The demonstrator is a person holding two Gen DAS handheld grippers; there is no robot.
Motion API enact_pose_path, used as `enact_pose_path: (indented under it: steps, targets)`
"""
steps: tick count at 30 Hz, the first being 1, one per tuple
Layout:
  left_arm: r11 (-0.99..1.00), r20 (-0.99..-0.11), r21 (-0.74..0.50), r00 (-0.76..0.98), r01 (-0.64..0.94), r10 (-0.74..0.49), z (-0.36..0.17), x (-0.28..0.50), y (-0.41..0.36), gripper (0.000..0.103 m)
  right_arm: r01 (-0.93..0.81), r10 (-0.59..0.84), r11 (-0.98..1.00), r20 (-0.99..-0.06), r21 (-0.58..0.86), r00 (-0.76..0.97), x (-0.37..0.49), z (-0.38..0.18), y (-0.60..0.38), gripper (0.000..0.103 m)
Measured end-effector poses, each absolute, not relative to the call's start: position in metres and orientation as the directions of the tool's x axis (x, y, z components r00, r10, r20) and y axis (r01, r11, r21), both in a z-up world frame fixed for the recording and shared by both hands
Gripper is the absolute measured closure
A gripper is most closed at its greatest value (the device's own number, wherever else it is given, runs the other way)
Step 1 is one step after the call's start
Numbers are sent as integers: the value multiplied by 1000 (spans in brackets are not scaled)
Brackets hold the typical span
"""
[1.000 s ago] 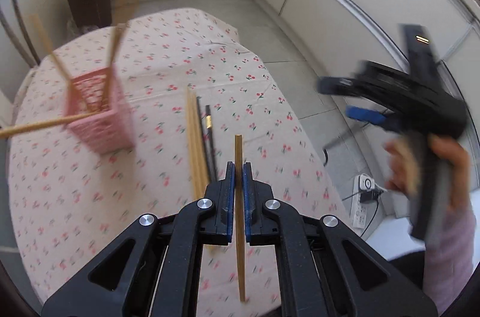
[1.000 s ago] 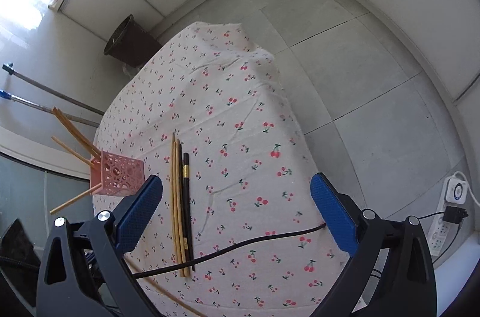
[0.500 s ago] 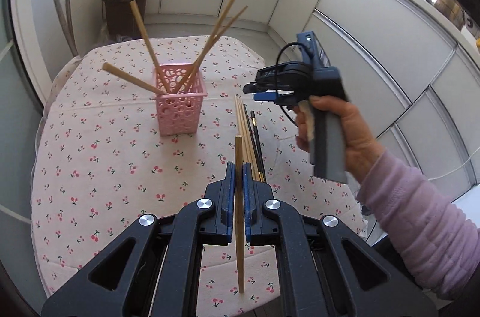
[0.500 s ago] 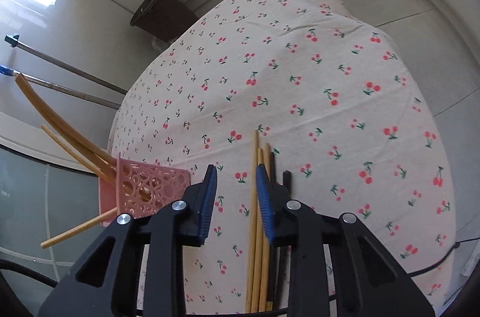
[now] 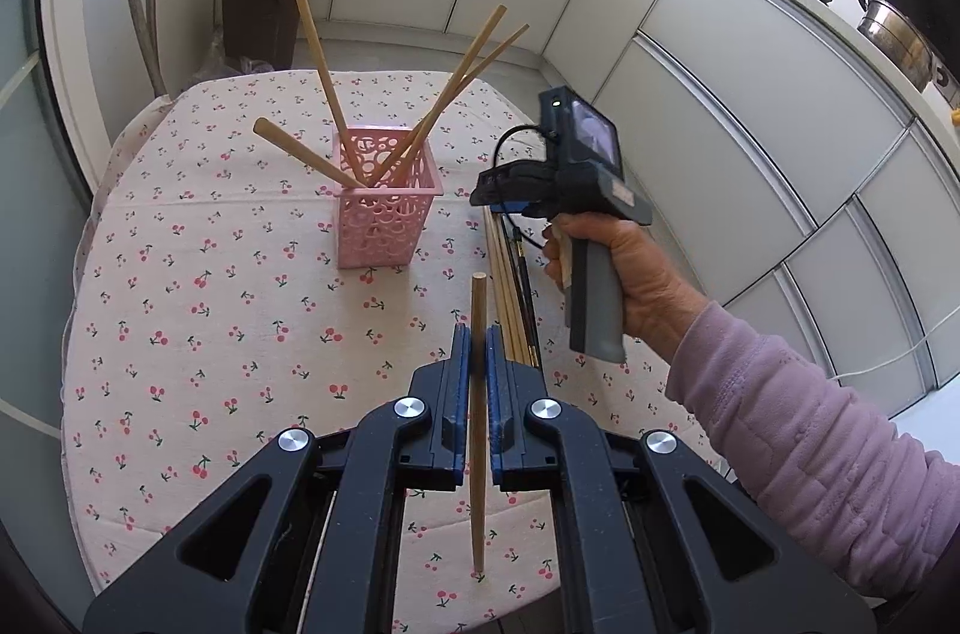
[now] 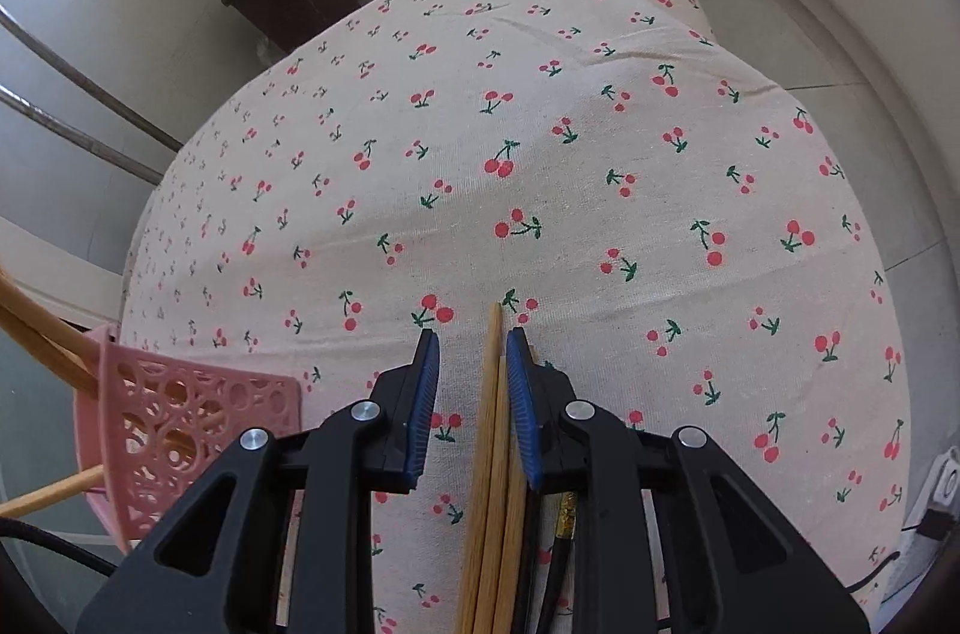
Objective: Organize utensils
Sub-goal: 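Carry the wooden chopstick with the left gripper over the pink holder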
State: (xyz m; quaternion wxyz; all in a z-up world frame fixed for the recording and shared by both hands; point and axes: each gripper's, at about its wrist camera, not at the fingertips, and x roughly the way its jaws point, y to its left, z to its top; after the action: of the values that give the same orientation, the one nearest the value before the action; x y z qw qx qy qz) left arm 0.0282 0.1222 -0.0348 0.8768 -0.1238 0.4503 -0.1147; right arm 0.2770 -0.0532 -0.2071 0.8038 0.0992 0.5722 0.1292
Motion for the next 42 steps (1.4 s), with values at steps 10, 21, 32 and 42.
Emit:
enact_pose_path:
  steps: [10, 21, 32, 42]
  targets:
    - [949, -776, -309, 560, 66, -292, -39, 31, 122, 98, -148, 284, 957, -904, 248, 320, 267, -201, -60, 94]
    - [939, -735, -331, 600, 91, -317, -29, 28, 110, 98, -159, 341, 940, -842, 302, 418, 206, -134, -131, 94]
    - [947, -641, -311, 718, 81, -272, 12, 19, 99, 98, -210, 417, 908, -729, 363, 542, 162, -58, -172, 98]
    - [960, -588, -281, 789, 7, -178, 48, 25, 112, 98, -278, 472, 879, -632, 386, 614, 136, 2, -171, 98]
